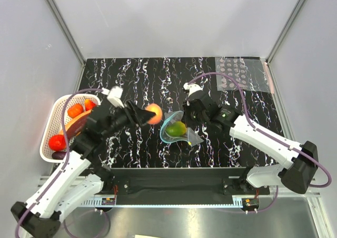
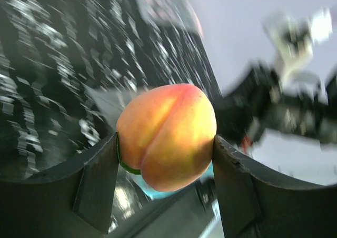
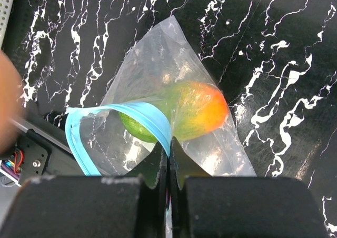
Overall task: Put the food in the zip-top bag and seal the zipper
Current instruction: Place the fake fruit in the zipper food storage bag.
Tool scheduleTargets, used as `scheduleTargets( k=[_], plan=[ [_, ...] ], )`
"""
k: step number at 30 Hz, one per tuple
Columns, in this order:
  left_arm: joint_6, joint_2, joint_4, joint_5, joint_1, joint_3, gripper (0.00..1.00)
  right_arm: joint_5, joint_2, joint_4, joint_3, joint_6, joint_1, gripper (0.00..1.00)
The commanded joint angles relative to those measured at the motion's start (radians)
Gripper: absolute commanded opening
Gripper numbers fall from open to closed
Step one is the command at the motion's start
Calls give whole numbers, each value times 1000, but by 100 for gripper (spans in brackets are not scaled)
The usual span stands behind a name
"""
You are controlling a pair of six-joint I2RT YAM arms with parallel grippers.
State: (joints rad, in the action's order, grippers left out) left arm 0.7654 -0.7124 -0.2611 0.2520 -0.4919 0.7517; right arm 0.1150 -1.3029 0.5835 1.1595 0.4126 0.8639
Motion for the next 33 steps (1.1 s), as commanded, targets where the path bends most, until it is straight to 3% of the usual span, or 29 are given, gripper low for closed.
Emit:
scheduleTargets(
  k=[1, 3, 10, 17, 23, 29, 33],
  plan=[
    [-46, 1, 111, -81, -178, -6, 42, 28, -25, 21, 74, 25, -5, 0],
    [-83, -22, 102, -187, -250, 1, 42, 47, -39, 53, 100, 34, -6, 0],
    [-189, -128, 128, -341, -454, -2, 42, 25, -55, 67, 115, 54, -5, 0],
    [-238, -242, 146, -517, -501, -6, 42, -32, -64, 45, 109, 77, -5, 0],
    [-261, -352, 172, -560, -520, 4, 43, -51, -62, 50, 109, 86, -5, 0],
    [-330, -550, 65, -677, -639, 139, 44, -71, -55, 42, 108, 89, -5, 0],
    [-304, -556, 95, -685, -662, 132, 48, -63, -41, 47, 106, 91, -5, 0]
  ],
)
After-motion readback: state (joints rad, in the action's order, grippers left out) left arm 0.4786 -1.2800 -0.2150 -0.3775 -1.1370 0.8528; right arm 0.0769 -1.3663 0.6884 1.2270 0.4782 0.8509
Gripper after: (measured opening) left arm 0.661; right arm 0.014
